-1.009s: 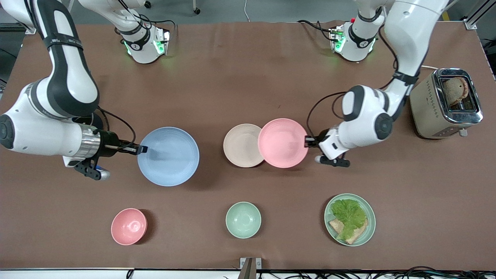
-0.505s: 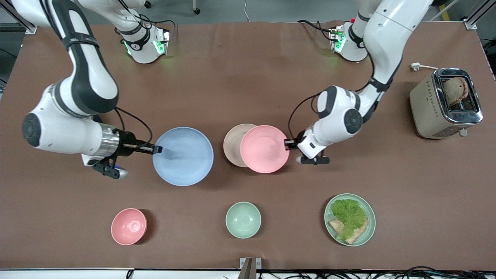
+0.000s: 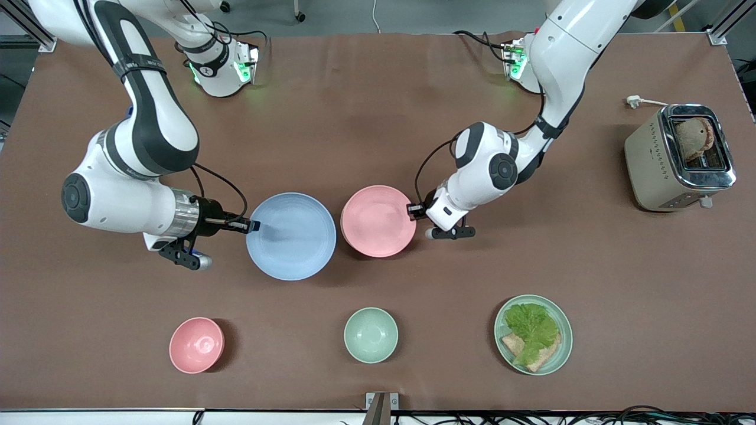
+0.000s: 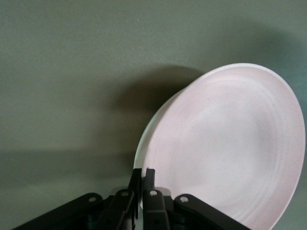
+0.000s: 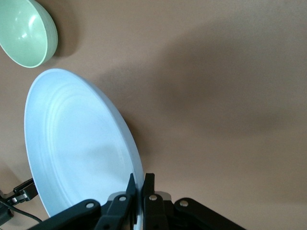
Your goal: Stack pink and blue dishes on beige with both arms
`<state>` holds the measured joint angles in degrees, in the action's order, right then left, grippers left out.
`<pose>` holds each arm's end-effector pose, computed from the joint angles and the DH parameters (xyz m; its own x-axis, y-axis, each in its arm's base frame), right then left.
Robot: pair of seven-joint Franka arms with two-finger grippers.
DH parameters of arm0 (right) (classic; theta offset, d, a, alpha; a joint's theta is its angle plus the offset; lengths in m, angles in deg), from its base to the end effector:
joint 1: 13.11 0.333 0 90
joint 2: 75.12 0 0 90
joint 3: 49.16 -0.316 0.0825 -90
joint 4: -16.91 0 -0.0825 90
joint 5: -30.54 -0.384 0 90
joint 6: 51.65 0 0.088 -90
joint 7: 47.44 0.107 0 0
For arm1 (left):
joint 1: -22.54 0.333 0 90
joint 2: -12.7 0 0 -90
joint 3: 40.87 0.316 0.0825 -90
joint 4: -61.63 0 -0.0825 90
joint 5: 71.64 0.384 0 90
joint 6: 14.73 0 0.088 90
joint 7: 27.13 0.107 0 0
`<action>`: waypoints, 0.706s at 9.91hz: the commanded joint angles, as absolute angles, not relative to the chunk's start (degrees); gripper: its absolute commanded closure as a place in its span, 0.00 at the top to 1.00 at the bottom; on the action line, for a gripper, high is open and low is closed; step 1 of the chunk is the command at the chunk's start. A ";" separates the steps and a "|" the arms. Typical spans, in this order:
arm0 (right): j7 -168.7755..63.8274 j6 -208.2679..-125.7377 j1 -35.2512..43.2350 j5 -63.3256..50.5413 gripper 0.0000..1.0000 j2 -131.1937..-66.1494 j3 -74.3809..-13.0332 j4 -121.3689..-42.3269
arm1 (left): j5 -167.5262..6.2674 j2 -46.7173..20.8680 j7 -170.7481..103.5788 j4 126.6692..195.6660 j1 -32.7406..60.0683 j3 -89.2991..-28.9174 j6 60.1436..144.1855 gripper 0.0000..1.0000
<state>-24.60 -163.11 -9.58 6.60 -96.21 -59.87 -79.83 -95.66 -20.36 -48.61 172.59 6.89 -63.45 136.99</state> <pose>0.6232 0.1746 0.3864 0.9180 -0.2654 -0.2946 -0.3588 -0.8724 -0.3319 0.5159 -0.3758 0.2180 0.9863 0.1146 -0.1183 0.1544 -0.8931 0.4226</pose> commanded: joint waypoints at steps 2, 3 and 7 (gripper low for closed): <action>-23.36 -164.15 -8.80 7.51 0.01 -95.33 -60.49 -81.70 | -95.63 -22.63 -49.46 173.69 5.75 -63.46 138.19 0.04; -23.36 -164.15 -8.63 7.51 0.01 -95.33 -60.49 -81.79 | -95.54 -22.72 -49.46 173.69 5.40 -63.46 138.37 0.05; -23.36 -167.04 -8.01 7.51 0.01 -95.33 -61.28 -84.15 | -94.14 -23.25 -49.46 173.17 6.19 -63.37 139.95 0.50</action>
